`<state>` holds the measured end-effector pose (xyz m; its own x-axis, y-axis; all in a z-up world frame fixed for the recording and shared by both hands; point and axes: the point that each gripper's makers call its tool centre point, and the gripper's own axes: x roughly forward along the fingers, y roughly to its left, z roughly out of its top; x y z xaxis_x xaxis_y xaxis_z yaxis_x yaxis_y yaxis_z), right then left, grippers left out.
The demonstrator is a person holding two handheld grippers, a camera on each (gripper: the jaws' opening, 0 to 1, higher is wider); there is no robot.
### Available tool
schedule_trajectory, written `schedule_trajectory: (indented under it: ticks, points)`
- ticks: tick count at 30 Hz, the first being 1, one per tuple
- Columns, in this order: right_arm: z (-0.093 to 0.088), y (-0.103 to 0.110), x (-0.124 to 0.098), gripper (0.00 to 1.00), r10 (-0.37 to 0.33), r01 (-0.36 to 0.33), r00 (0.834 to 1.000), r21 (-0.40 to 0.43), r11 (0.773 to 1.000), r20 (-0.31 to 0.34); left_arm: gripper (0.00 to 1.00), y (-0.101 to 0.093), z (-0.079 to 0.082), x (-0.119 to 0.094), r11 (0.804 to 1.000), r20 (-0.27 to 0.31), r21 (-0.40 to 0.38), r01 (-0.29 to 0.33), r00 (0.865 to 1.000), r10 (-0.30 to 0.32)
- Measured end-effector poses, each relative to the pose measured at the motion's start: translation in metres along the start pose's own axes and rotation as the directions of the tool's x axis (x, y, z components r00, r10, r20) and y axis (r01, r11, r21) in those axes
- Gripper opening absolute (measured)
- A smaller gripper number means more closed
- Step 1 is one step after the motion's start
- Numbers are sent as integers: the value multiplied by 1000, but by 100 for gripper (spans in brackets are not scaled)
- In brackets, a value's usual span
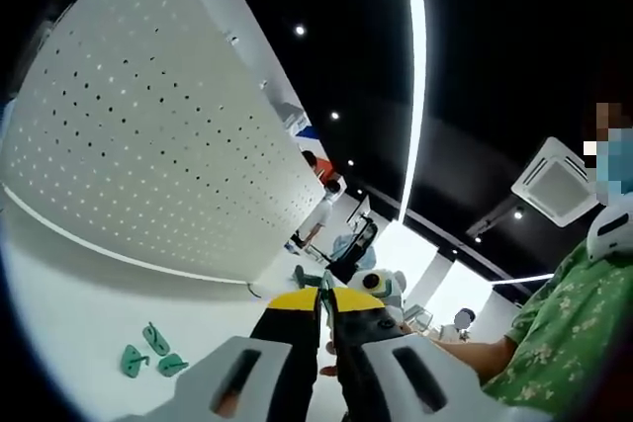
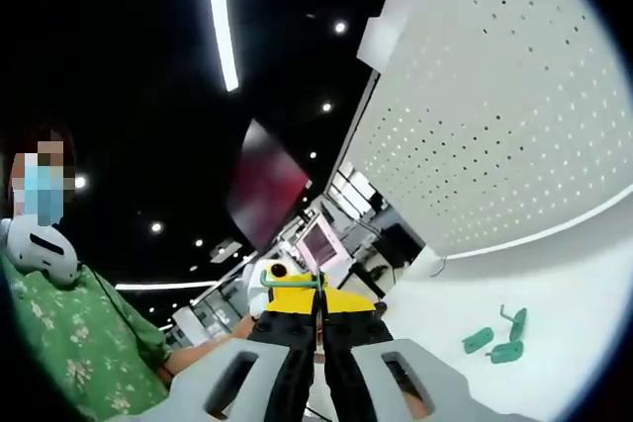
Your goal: Insert the hook assembly into the mounting plate slot until the hook locks in place.
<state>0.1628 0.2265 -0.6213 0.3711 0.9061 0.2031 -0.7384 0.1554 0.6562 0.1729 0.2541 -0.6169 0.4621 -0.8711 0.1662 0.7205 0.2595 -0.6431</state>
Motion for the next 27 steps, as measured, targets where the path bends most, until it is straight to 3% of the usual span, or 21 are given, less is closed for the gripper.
schedule_trajectory:
  ticks: [27]
  points:
    - [-4, -7, 0, 3, -49, 49, 999, 1, 999, -12, 2, -1, 5, -1, 1000, 10, 9, -25, 1000, 24]
